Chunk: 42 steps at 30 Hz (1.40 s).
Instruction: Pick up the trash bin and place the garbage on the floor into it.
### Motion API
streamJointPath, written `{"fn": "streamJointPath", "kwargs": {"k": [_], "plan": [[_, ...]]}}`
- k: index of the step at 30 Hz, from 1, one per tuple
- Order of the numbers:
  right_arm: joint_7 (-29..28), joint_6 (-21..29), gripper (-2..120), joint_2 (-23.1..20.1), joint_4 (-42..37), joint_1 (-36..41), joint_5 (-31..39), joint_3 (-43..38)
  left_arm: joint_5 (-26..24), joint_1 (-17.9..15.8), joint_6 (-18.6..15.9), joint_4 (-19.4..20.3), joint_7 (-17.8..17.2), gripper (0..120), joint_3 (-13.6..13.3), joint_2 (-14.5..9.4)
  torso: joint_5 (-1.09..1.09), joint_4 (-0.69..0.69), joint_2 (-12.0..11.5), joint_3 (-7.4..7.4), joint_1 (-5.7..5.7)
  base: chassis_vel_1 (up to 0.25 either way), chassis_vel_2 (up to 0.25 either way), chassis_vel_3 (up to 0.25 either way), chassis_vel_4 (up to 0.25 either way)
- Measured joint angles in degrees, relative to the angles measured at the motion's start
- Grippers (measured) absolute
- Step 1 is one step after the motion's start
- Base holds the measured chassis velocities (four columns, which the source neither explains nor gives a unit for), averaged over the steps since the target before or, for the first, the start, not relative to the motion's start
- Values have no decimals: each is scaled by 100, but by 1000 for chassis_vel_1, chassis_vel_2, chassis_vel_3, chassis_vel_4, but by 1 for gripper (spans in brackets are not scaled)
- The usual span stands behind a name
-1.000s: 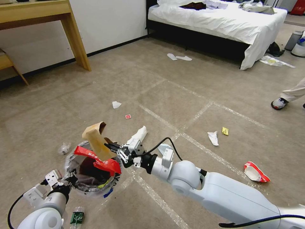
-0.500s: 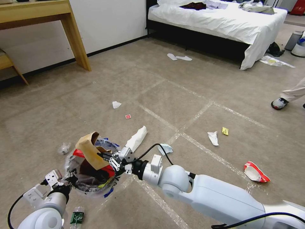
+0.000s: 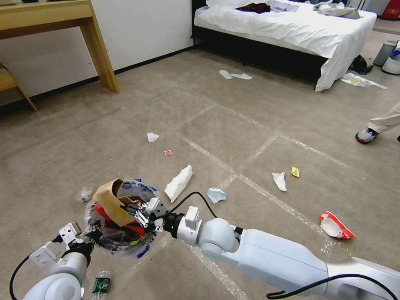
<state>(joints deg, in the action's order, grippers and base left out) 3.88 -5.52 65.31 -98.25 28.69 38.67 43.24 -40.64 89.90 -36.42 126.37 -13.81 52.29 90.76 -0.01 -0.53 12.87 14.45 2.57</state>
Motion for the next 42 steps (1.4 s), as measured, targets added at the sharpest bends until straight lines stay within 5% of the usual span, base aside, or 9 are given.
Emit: {"fn": "streamJointPath", "kwargs": {"k": [23,42], "plan": [[1,-130,0,-106,209,90,-243,14,-5,-53,17,-47,5,1,12,-4,0,0,0,0,0,0,0,0,0],[21,-133,64,-183,93,150,-307,44,-11,-61,7,-43,-10,1,15,20,0,0,0,0,0,0,0,0,0]]}}
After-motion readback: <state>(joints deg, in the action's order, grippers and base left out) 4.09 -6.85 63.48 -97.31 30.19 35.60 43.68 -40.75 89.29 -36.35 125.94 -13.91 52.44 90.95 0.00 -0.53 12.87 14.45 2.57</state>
